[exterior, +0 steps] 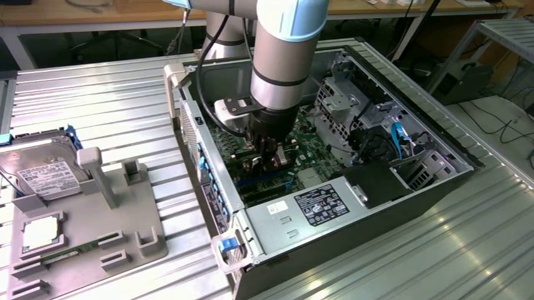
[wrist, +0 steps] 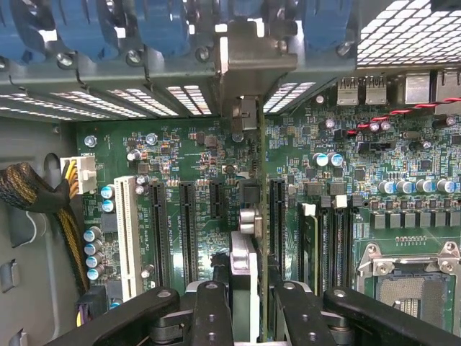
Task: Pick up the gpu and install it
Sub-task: 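Insert the gpu into the slot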
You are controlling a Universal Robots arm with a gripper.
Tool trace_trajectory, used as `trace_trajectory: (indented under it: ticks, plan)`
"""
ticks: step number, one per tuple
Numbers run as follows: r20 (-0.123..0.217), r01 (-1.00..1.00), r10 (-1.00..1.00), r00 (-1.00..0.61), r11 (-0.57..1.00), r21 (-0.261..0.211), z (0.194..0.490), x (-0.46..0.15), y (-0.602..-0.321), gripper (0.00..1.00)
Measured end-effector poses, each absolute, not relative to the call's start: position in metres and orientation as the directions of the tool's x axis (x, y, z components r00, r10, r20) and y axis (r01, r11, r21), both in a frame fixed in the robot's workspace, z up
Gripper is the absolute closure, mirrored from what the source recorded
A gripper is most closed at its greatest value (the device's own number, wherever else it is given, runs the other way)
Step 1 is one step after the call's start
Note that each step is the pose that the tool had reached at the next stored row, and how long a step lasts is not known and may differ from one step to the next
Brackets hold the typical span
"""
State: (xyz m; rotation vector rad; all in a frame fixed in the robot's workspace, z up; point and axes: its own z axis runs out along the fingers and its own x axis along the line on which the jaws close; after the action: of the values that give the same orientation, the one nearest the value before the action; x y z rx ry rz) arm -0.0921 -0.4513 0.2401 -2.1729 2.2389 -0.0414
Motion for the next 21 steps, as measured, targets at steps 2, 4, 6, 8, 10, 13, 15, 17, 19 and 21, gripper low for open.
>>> trace_trajectory:
  ticks: [2, 4, 6, 8, 10, 13, 15, 17, 19, 21]
  plan:
    - [0.003, -0.999, -1.000, -0.030, 0.030, -0.034, 0.2400, -0.0921, -0.4513, 0.71]
    - [0.003, -0.999, -1.000, -0.030, 0.030, -0.034, 0.2401, -0.0921, -0.4513, 0.71]
    - [0.003, -0.999, -1.000, -0.030, 0.030, -0.034, 0.2401, -0.0921, -0.4513, 0.71]
    - [0.002, -0.999, -1.000, -0.030, 0.030, -0.035, 0.2414, -0.0920, -0.4512, 0.71]
    - [0.003, -0.999, -1.000, -0.030, 0.030, -0.034, 0.2420, -0.0921, -0.4513, 0.71]
    - [0.003, -0.999, -1.000, -0.030, 0.030, -0.034, 0.2421, -0.0921, -0.4513, 0.71]
    - [0.003, -0.999, -1.000, -0.030, 0.030, -0.034, 0.2421, -0.0921, -0.4513, 0.71]
    - [0.003, -0.999, -1.000, -0.030, 0.030, -0.034, 0.2421, -0.0926, -0.4513, 0.71]
    - [0.003, -0.999, -1.000, -0.030, 0.030, -0.034, 0.2420, -0.0927, -0.4513, 0.71]
    - [0.003, -0.999, -1.000, -0.030, 0.030, -0.034, 0.2421, -0.0927, -0.4513, 0.71]
